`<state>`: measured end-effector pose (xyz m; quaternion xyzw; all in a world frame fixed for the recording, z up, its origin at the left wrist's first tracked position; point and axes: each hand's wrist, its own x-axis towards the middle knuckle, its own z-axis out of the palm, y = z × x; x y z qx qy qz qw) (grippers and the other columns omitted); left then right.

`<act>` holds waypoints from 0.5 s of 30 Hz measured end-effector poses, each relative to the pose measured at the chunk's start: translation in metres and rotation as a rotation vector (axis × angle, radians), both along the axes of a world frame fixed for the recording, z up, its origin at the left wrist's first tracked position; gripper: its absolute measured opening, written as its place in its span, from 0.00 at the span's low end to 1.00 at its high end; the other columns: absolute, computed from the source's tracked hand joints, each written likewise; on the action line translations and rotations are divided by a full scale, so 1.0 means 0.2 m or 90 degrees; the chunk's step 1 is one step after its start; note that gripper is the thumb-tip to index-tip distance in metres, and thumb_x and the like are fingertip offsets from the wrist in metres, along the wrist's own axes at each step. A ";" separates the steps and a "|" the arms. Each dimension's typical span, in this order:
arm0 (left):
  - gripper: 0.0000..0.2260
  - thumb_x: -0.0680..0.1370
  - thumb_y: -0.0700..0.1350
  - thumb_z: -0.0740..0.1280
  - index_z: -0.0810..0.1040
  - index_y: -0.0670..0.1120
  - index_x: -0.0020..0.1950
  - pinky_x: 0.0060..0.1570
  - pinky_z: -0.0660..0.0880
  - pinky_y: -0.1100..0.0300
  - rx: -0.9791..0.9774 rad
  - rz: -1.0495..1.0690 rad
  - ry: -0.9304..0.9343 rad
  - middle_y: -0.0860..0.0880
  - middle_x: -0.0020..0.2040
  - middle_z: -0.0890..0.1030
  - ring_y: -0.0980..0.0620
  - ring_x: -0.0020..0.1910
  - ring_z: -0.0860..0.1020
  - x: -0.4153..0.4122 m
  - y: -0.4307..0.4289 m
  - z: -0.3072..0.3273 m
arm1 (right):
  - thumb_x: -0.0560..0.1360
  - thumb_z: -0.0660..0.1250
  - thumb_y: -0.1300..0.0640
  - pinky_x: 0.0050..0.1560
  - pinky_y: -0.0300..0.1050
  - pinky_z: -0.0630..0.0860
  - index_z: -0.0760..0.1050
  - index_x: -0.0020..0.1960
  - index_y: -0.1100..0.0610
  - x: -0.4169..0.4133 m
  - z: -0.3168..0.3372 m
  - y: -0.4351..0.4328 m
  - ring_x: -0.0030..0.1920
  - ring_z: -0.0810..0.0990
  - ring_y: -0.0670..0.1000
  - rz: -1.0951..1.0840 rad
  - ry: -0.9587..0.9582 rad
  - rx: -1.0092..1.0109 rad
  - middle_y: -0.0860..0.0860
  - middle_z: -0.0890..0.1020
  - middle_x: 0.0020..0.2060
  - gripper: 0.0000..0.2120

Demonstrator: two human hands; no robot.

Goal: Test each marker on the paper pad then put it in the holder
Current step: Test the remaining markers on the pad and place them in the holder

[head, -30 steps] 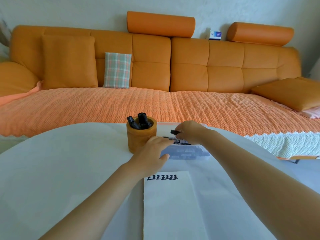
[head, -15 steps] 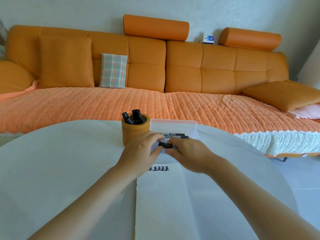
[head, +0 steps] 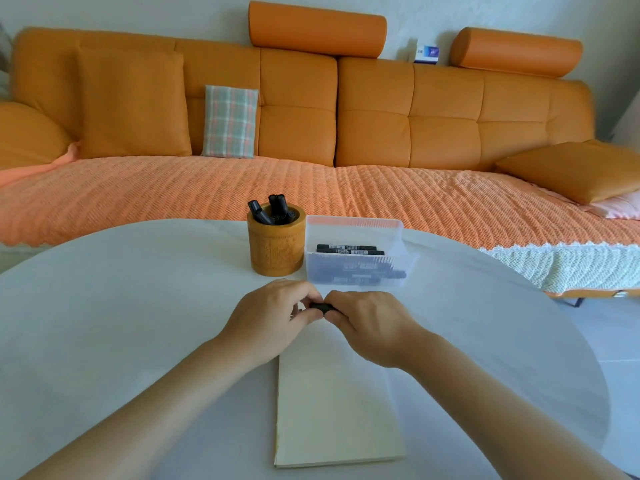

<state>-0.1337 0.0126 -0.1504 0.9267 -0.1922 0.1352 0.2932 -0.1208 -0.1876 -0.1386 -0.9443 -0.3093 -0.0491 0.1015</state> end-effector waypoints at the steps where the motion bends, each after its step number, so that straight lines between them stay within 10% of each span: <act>1: 0.04 0.77 0.54 0.69 0.80 0.57 0.50 0.40 0.74 0.60 -0.017 -0.003 0.016 0.61 0.43 0.79 0.60 0.43 0.75 0.01 0.00 0.00 | 0.83 0.53 0.48 0.38 0.52 0.72 0.71 0.51 0.51 0.00 0.00 0.00 0.37 0.75 0.54 0.001 -0.006 -0.003 0.46 0.78 0.38 0.11; 12: 0.02 0.79 0.50 0.68 0.78 0.55 0.51 0.43 0.75 0.56 -0.060 -0.007 0.054 0.60 0.44 0.79 0.59 0.45 0.76 0.06 0.00 -0.01 | 0.79 0.58 0.39 0.46 0.51 0.76 0.62 0.70 0.47 0.02 0.04 -0.04 0.43 0.79 0.51 -0.023 0.046 0.070 0.48 0.81 0.41 0.23; 15: 0.03 0.78 0.50 0.69 0.76 0.56 0.50 0.43 0.75 0.56 -0.052 0.034 0.027 0.61 0.45 0.77 0.58 0.46 0.76 0.08 0.02 -0.02 | 0.79 0.58 0.57 0.40 0.55 0.75 0.58 0.61 0.49 0.04 0.06 -0.10 0.34 0.73 0.53 -0.027 0.117 0.158 0.56 0.76 0.36 0.14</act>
